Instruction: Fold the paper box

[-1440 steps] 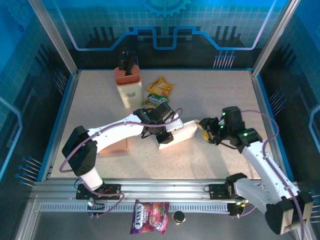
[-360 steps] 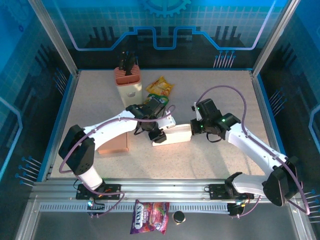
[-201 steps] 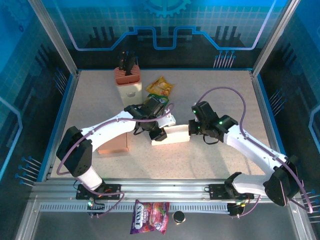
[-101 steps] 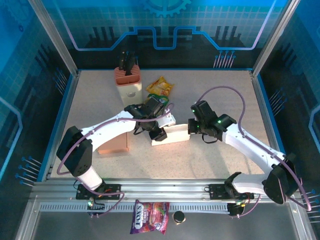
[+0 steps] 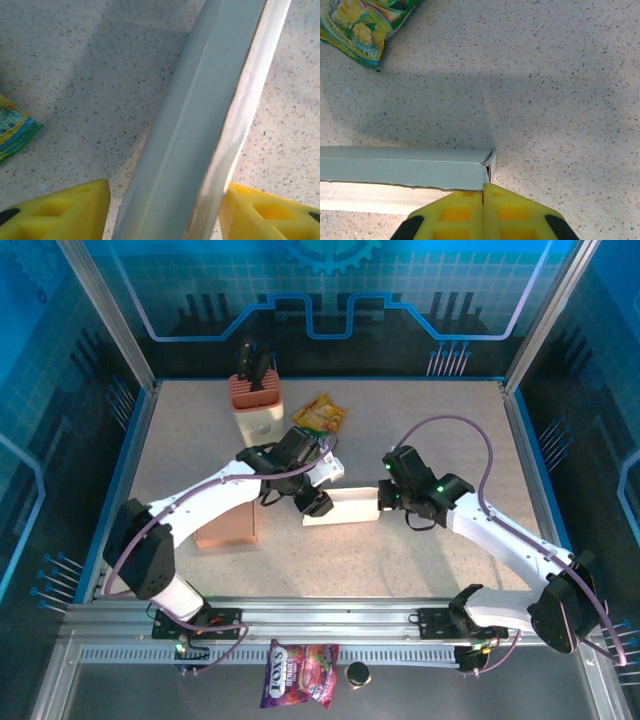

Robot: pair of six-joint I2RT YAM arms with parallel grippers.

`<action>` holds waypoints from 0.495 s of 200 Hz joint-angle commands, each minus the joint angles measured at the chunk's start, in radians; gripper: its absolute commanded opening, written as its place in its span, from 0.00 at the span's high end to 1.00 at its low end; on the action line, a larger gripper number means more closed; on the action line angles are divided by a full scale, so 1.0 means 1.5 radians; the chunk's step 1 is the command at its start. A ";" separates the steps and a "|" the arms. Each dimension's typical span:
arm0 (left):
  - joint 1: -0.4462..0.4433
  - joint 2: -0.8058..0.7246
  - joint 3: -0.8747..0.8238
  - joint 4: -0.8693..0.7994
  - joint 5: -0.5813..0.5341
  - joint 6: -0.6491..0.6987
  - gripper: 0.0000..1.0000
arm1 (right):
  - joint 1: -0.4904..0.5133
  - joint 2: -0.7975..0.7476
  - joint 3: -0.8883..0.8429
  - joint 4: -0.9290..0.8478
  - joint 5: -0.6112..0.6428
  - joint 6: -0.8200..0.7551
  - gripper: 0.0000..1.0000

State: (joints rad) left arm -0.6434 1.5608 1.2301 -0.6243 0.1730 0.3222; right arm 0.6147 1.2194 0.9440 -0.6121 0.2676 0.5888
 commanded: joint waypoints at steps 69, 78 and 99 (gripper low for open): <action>0.029 -0.139 -0.065 0.038 -0.014 -0.236 0.44 | 0.063 0.026 0.024 -0.058 0.086 0.073 1.00; 0.030 -0.151 -0.064 0.008 -0.033 -0.264 0.49 | 0.067 0.029 0.027 -0.060 0.092 0.079 1.00; 0.039 -0.178 -0.065 -0.067 -0.064 -0.325 0.59 | 0.077 0.039 0.032 -0.066 0.105 0.089 1.00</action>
State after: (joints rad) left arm -0.6037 1.3579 1.1423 -0.5827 0.1398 -0.0105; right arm 0.7055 1.2499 0.9710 -0.6445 0.3756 0.6762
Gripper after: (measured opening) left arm 0.446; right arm 0.063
